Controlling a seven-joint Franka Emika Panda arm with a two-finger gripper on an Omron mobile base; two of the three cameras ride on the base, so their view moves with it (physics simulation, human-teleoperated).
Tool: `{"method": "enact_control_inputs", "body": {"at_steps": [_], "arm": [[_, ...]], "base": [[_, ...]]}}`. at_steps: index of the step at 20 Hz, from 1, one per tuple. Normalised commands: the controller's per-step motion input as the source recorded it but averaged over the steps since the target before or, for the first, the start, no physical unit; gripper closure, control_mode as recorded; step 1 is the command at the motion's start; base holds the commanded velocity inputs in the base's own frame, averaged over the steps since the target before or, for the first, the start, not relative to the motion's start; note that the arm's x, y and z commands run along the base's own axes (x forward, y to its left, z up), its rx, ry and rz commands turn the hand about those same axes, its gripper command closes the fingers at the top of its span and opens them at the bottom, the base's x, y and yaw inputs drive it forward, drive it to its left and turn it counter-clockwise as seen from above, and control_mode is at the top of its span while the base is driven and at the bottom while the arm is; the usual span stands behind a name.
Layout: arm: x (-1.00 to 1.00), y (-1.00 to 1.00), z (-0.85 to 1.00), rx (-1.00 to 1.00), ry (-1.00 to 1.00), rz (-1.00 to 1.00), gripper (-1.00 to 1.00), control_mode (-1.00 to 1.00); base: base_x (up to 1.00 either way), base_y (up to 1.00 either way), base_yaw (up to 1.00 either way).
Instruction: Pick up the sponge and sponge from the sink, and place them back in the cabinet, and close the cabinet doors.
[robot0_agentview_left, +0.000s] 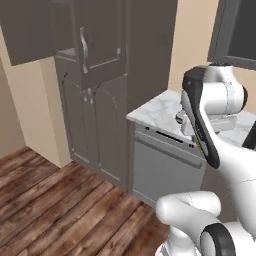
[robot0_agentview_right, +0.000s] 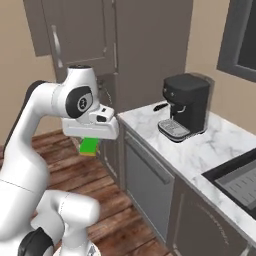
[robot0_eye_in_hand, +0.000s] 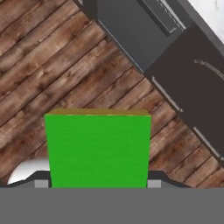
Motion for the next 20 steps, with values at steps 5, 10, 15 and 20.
{"method": "enact_control_inputs", "body": {"at_steps": [5, 10, 15, 20], "arm": [[0.00, 0.00, 0.00, 0.00, 0.00, 0.00, 1.00, 1.00], [0.00, 0.00, 0.00, 0.00, 0.00, 0.00, 1.00, 1.00], [0.00, 0.00, 0.00, 0.00, 0.00, 0.00, 1.00, 1.00], [0.00, 0.00, 0.00, 0.00, 0.00, 0.00, 1.00, 1.00]], "base": [[0.00, 0.37, 0.43], [0.00, 0.34, 0.45], [-0.02, 0.45, 0.46], [-0.01, 0.69, 0.41]]}}
